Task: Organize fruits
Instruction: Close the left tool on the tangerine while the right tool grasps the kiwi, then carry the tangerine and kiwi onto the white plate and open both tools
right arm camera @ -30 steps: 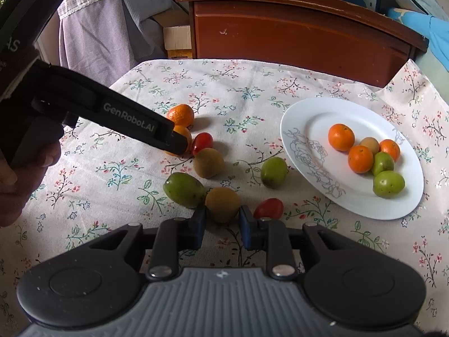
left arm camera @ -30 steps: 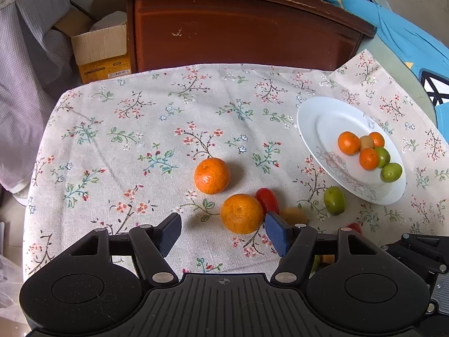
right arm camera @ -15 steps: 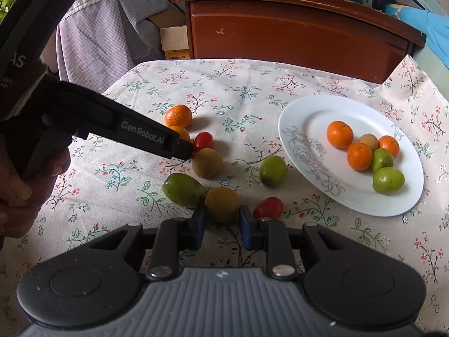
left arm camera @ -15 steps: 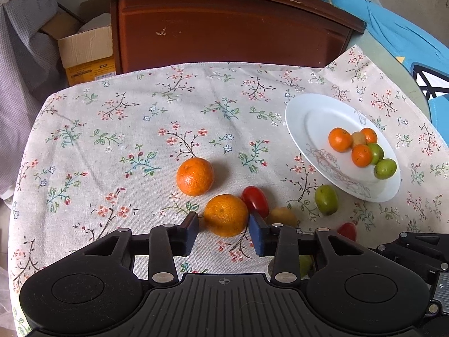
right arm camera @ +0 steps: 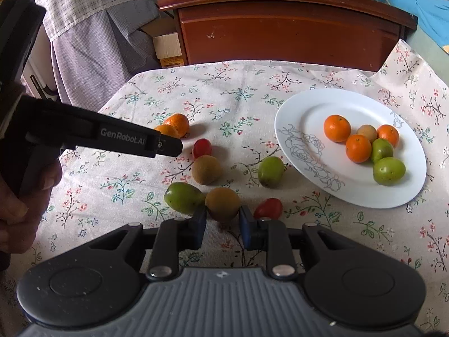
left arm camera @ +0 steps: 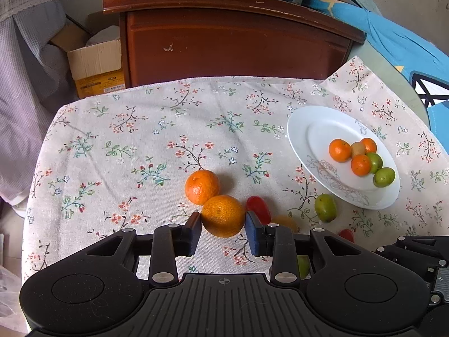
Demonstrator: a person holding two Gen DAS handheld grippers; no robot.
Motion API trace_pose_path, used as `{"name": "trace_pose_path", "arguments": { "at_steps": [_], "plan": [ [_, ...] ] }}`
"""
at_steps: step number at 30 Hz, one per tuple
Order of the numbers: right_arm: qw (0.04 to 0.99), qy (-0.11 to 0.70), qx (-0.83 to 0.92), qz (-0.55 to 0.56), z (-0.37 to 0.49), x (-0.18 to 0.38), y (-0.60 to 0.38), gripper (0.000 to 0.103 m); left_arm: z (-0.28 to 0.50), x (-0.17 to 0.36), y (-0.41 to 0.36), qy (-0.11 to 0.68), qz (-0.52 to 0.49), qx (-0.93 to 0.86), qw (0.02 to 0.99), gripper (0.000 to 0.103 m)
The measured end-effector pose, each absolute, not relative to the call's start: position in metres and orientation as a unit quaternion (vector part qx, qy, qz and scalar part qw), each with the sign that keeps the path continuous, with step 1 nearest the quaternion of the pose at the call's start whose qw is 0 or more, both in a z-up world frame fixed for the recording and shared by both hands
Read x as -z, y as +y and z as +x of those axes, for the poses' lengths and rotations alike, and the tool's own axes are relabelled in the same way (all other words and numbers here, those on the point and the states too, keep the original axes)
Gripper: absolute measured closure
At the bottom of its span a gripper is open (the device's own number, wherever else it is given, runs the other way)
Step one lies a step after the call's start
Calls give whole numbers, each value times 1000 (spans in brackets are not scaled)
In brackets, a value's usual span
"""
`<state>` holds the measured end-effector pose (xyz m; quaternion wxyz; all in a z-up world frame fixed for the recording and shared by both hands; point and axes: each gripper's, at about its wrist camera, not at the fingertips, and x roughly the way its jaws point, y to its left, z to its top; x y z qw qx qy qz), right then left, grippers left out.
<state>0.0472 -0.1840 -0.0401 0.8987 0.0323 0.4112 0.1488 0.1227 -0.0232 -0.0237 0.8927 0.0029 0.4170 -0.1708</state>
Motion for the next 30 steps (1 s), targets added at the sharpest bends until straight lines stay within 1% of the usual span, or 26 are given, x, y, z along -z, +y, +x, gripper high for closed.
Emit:
{"name": "trace_pose_path", "arguments": {
  "at_steps": [15, 24, 30],
  "plan": [
    [908, 390, -145, 54, 49, 24, -191, 78, 118, 6, -25, 394, 5, 164, 904, 72],
    [925, 353, -110, 84, 57, 0, -218, 78, 118, -12, -38, 373, -3, 187, 909, 72],
    [931, 337, -91, 110, 63, -14, -238, 78, 121, -18, -51, 372, -7, 211, 904, 72]
  ]
}}
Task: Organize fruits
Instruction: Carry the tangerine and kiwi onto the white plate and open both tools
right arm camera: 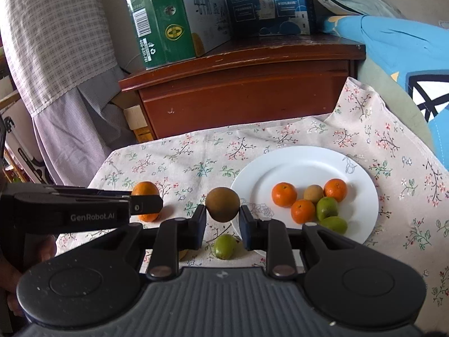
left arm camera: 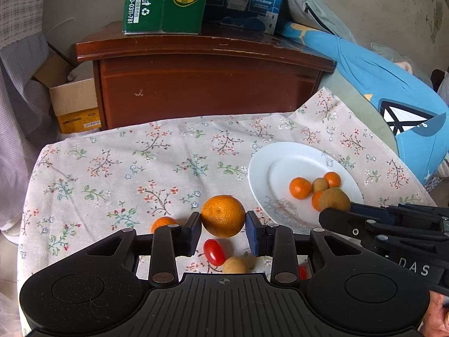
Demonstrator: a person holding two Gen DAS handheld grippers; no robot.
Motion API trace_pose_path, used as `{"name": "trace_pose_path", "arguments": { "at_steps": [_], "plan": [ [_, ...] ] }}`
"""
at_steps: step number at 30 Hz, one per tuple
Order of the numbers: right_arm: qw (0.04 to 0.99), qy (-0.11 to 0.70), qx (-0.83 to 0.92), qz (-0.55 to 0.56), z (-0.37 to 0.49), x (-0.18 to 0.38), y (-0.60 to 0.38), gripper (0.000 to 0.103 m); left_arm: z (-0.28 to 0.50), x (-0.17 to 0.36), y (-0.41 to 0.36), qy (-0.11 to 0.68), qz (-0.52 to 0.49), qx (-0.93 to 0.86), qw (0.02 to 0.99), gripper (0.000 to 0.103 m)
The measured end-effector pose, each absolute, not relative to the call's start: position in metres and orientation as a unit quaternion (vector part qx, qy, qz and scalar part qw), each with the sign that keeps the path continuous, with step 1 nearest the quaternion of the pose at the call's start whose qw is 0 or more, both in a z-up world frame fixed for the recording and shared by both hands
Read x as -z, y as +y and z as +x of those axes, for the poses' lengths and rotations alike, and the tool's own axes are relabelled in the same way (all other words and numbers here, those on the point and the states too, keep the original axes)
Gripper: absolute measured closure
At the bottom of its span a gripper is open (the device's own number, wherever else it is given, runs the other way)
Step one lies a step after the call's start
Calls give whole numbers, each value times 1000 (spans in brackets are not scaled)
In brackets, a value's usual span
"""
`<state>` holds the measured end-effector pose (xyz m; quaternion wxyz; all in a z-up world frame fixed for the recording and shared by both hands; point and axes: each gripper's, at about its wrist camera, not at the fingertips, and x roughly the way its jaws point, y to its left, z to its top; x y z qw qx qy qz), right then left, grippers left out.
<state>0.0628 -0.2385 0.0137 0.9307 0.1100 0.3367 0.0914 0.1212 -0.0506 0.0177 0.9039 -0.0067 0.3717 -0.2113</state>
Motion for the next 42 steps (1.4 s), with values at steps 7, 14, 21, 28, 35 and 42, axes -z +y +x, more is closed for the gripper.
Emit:
{"name": "trace_pose_path", "arguments": {
  "at_steps": [7, 14, 21, 28, 35, 42],
  "plan": [
    [929, 337, -75, 134, 75, -21, -260, 78, 126, -23, -71, 371, 0, 237, 898, 72],
    [927, 339, -47, 156, 97, -21, -284, 78, 136, -23, -95, 371, 5, 260, 891, 72],
    [925, 337, -24, 175, 121, -15, -310, 78, 148, -13, -117, 379, 6, 277, 883, 72],
    [922, 346, -25, 171, 145, -1, -316, 78, 155, 1, -131, 392, 5, 294, 872, 72],
    [911, 369, -16, 183, 160, 18, -322, 78, 160, 13, -142, 404, 11, 302, 863, 72],
    [907, 371, -6, 200, 165, 24, -326, 72, 160, 15, -144, 403, 9, 304, 863, 66]
  ]
}}
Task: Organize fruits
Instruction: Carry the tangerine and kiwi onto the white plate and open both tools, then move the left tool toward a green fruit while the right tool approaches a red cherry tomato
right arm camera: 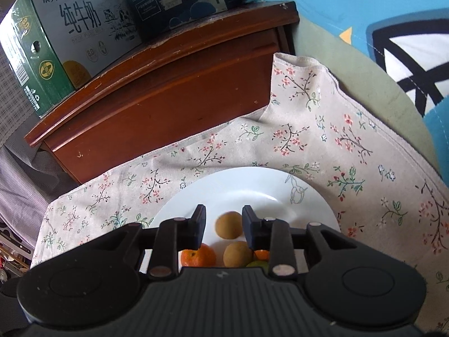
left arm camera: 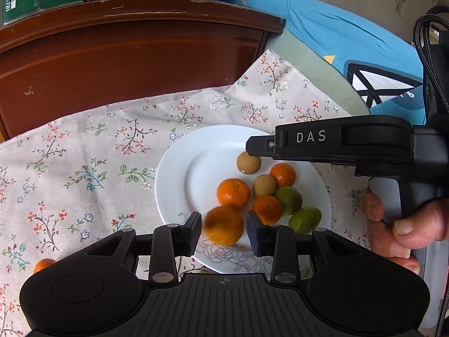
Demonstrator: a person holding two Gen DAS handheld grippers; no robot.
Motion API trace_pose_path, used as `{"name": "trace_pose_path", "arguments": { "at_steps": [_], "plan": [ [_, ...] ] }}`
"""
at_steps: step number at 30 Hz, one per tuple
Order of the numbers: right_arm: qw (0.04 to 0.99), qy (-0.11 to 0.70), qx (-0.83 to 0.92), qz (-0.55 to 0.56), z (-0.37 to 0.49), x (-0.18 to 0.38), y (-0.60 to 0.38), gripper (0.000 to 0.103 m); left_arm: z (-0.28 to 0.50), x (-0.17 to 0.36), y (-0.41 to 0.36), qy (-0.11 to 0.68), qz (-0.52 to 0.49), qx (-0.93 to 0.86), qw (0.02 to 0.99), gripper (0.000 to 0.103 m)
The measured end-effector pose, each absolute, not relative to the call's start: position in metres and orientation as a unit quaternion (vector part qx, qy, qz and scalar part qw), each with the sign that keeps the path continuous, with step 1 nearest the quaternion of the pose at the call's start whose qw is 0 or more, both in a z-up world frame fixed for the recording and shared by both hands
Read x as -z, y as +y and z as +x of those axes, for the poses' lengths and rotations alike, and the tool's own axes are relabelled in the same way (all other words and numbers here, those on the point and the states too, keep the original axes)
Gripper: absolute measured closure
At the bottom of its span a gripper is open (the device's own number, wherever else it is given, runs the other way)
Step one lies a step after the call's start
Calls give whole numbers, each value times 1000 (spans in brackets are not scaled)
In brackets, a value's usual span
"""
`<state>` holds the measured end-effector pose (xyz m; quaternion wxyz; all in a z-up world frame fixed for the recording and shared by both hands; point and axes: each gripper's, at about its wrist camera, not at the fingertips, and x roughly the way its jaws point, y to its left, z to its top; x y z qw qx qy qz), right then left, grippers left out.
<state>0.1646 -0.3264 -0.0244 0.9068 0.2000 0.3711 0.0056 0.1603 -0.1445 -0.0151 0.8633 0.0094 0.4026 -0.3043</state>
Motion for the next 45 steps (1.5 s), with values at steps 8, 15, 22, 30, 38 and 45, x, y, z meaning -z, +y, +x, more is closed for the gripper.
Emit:
{"name": "trace_pose_path", "arguments": {
  "at_steps": [8, 15, 22, 30, 38, 45],
  "plan": [
    [909, 363, -4, 205, 163, 14, -326, 67, 153, -3, -140, 381, 25, 272, 883, 25],
    [908, 364, -3, 206, 150, 5, -323, 61, 142, -9, -135, 392, 59, 242, 886, 15],
    [908, 364, 3, 206, 130, -2, -316, 52, 130, -10, -123, 403, 82, 218, 885, 13],
    [907, 368, -1, 205, 102, -5, -303, 48, 117, -18, -110, 402, 94, 206, 887, 13],
    [907, 370, -20, 198, 79, -8, -286, 48, 105, -15, -92, 412, 99, 190, 886, 12],
    [907, 374, -31, 191, 61, -7, -275, 48, 94, -12, -80, 420, 97, 179, 884, 12]
  ]
}}
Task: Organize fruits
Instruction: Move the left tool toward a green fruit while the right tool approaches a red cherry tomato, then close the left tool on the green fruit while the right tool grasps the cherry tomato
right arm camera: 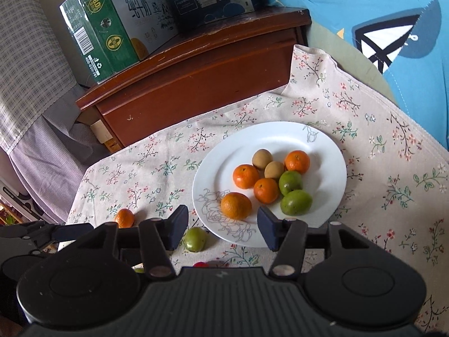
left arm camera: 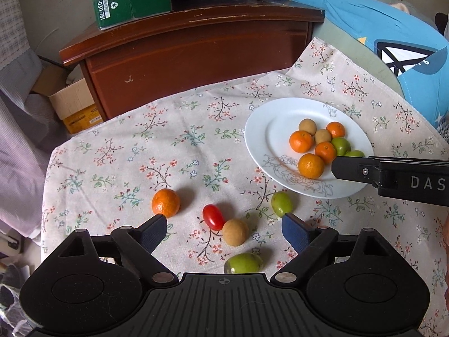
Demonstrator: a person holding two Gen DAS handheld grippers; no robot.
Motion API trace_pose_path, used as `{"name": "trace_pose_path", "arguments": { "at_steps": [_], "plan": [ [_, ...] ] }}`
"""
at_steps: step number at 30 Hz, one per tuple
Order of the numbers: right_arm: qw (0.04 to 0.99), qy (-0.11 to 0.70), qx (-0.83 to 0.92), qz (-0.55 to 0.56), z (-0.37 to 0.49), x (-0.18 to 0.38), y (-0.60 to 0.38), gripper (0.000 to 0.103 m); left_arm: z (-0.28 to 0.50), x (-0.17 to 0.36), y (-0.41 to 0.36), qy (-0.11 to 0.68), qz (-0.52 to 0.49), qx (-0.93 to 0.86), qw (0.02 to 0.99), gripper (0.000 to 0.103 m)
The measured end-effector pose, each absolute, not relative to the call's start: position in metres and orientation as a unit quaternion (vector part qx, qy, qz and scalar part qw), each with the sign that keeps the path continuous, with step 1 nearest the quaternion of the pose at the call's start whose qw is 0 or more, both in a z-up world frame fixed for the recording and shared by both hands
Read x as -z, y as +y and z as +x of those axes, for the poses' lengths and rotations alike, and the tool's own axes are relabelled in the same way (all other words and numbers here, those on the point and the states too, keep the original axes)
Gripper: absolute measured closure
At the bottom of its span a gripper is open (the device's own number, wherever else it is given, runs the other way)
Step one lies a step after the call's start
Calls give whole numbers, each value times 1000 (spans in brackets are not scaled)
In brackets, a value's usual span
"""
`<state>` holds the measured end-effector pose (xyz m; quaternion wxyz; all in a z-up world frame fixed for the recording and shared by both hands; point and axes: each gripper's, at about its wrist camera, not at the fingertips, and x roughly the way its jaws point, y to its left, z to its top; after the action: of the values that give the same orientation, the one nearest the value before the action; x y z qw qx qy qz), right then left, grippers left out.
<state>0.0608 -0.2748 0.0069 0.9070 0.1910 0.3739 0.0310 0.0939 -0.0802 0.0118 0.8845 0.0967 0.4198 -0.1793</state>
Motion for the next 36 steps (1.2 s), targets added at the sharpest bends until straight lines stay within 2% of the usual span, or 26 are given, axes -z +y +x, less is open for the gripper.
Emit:
{"name": "trace_pose_path", "arguments": {
  "at_steps": [17, 27, 32, 34, 36],
  "plan": [
    [895, 406, -46, 181, 37, 11, -258, 47, 71, 2, -29, 436, 74, 133, 887, 12],
    [895, 420, -60, 139, 42, 28, -238, 48, 71, 20, -22, 454, 59, 137, 879, 12],
    [895, 418, -70, 135, 48, 33, -232, 57, 70, 23, -24, 450, 62, 141, 879, 12],
    [894, 423, -73, 132, 50, 36, -230, 65, 70, 24, -24, 450, 59, 145, 879, 12],
    [892, 426, -77, 130, 51, 38, -227, 67, 69, 24, -25, 448, 56, 151, 880, 12]
  ]
}}
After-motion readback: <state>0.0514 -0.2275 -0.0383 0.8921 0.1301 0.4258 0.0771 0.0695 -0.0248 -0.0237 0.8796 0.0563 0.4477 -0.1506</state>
